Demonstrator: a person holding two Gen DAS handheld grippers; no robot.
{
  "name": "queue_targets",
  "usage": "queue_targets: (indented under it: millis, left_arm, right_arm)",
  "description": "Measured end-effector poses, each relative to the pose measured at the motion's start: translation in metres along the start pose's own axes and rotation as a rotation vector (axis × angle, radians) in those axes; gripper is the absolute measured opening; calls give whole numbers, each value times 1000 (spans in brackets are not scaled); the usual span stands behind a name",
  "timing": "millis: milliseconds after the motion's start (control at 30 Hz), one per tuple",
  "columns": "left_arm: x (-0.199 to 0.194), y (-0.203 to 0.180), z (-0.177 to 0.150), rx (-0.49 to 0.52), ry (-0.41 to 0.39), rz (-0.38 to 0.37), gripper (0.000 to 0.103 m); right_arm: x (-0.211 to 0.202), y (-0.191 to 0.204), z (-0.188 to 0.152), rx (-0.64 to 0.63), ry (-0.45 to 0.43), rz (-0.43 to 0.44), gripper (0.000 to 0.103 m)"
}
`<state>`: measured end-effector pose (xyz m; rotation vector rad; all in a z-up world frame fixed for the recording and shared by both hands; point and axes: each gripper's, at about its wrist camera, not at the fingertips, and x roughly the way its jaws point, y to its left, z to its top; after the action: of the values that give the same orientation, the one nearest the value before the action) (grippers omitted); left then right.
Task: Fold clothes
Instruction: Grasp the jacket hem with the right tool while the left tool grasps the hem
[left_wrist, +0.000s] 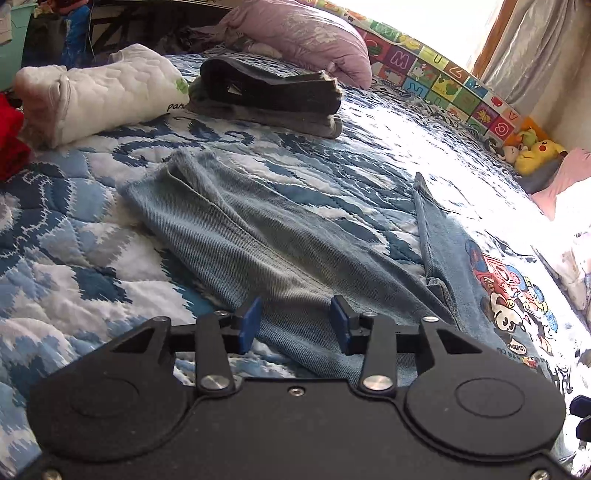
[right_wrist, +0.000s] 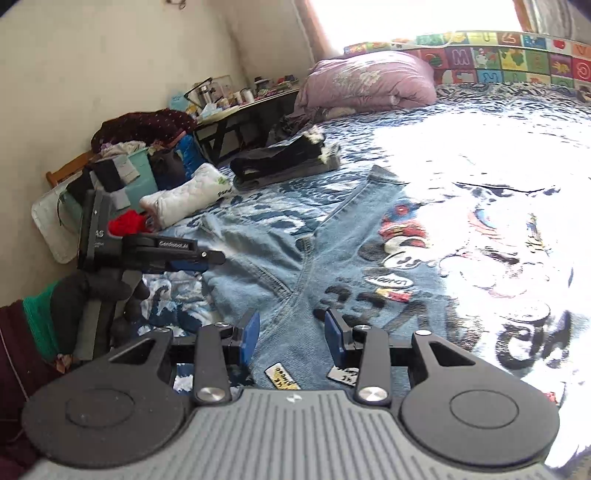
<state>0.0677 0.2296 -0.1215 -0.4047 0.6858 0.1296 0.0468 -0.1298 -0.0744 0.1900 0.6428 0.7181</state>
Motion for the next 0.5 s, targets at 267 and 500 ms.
queue_targets:
  millis: [267, 500]
  left_arm:
    - [-16, -65, -6, 6, 15, -120, 52]
    - [-18, -143, -36, 136, 101, -304, 52]
  right_arm:
    - [-95, -150, 4, 478, -299, -228, 47]
    - [-169, -258, -16, 729, -435, -426, 53]
